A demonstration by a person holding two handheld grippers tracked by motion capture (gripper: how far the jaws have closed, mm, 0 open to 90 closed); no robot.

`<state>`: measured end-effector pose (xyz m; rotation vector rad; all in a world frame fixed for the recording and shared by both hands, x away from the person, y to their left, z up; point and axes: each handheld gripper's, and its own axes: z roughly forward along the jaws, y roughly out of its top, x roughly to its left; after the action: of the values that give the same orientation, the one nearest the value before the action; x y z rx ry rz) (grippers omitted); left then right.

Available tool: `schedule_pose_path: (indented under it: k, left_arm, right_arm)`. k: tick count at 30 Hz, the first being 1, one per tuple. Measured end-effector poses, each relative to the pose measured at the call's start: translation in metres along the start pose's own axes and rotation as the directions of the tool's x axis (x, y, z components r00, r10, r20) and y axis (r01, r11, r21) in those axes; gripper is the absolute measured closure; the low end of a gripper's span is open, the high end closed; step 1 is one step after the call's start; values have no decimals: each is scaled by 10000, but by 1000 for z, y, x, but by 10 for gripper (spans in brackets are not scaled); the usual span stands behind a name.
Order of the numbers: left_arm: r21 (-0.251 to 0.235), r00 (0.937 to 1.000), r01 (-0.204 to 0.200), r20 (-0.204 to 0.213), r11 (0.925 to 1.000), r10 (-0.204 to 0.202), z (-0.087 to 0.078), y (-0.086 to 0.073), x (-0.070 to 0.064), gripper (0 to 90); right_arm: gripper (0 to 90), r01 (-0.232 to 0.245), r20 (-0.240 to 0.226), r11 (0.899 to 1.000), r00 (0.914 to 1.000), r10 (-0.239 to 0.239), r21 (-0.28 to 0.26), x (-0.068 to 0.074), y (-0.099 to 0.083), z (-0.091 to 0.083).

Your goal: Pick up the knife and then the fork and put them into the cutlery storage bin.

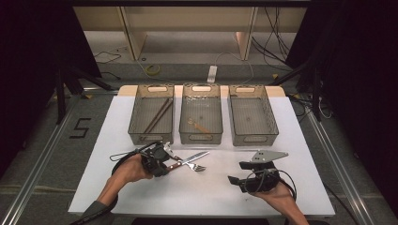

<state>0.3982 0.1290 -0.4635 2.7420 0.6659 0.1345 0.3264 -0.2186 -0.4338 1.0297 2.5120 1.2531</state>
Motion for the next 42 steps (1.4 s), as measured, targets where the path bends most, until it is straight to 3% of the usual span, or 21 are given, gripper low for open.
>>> schedule_pose_path:
  k: [9,13,21,23,27,31,34,42]
  left_arm:
    - [-271,9988,468,166,9985,-463,-11,3,-2,750]
    - [-604,9956,770,588,9952,-735,-23,9,-10,750]
    - [-486,9910,650,1203,9967,-588,-25,19,-26,750]
    - [-468,9889,550,1406,9974,-480,-25,22,-31,750]
    - [-481,9904,222,1373,9986,-154,-28,31,-42,750]
    - [-540,9854,-28,1696,9985,119,-29,36,-49,749]
    - [-479,9835,-105,1801,9988,190,-28,38,-54,749]
    - [-413,9749,-432,2168,9982,511,-27,49,-63,749]
  right_arm:
    - [299,149,-104,9997,9998,-151,-196,3,2,0]
    - [302,338,-163,9987,9993,-344,-378,7,5,0]
    - [302,1289,-313,9901,9909,-1307,-559,26,18,10]
    - [302,1650,-341,9850,9854,-1668,-502,32,20,15]
    - [302,2430,-388,9696,9690,-2440,-300,44,25,26]
    - [301,3056,-359,9520,9514,-3060,-156,54,30,35]
    - [301,3642,-230,9313,9311,-3640,23,59,31,39]
    - [316,4543,-278,8901,8908,-4535,360,67,31,48]
